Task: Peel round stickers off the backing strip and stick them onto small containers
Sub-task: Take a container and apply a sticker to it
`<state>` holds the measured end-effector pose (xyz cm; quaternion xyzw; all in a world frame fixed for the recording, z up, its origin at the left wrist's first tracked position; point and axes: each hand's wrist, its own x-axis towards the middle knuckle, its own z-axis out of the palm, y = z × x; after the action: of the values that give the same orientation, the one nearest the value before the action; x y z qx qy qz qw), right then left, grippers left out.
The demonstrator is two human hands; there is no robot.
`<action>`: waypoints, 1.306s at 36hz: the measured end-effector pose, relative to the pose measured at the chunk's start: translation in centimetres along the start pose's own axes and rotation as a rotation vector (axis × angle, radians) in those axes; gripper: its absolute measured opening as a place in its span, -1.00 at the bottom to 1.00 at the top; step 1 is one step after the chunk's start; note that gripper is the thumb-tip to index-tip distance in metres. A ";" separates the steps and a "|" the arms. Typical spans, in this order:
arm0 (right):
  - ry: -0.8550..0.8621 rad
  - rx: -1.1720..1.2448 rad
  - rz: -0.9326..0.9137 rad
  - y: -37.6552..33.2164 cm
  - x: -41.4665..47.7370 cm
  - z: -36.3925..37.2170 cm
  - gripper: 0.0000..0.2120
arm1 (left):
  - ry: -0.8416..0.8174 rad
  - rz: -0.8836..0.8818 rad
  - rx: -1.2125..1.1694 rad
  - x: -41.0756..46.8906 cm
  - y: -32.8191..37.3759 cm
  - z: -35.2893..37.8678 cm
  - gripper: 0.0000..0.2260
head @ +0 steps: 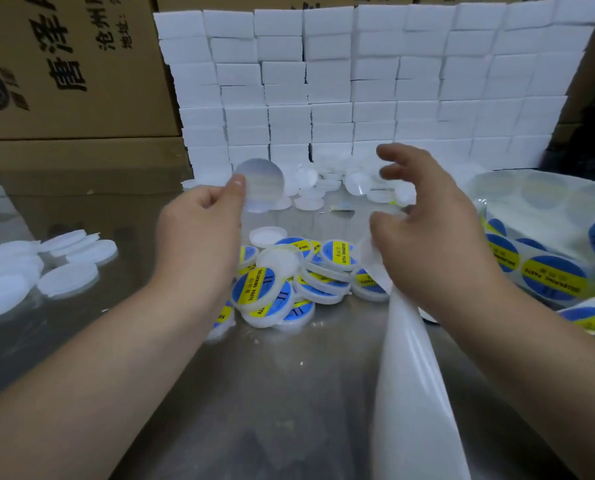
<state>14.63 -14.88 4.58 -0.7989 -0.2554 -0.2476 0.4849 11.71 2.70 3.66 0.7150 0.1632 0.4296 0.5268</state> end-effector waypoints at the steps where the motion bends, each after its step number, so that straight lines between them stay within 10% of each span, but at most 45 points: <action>1: 0.005 0.009 -0.008 -0.1 0.0 -0.1 -0.43 | 0.016 0.012 0.005 0.1 0.1 -0.1 -0.60; 10: -0.193 0.194 0.142 -1.0 -0.3 0.0 -0.81 | -0.072 0.312 0.250 -1.9 0.9 0.0 -0.77; 30: -0.072 0.262 0.283 -0.9 0.3 -0.2 -0.79 | -0.194 0.490 0.443 -1.9 0.6 0.1 -0.66; 47: -0.315 0.353 0.278 -1.5 -0.2 -0.1 -0.76 | -0.531 -0.347 -0.662 -1.2 1.7 0.3 -0.75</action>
<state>13.48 -14.43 5.50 -0.7582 -0.2545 -0.0031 0.6003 10.92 1.04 4.58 0.5558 -0.0063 0.1659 0.8146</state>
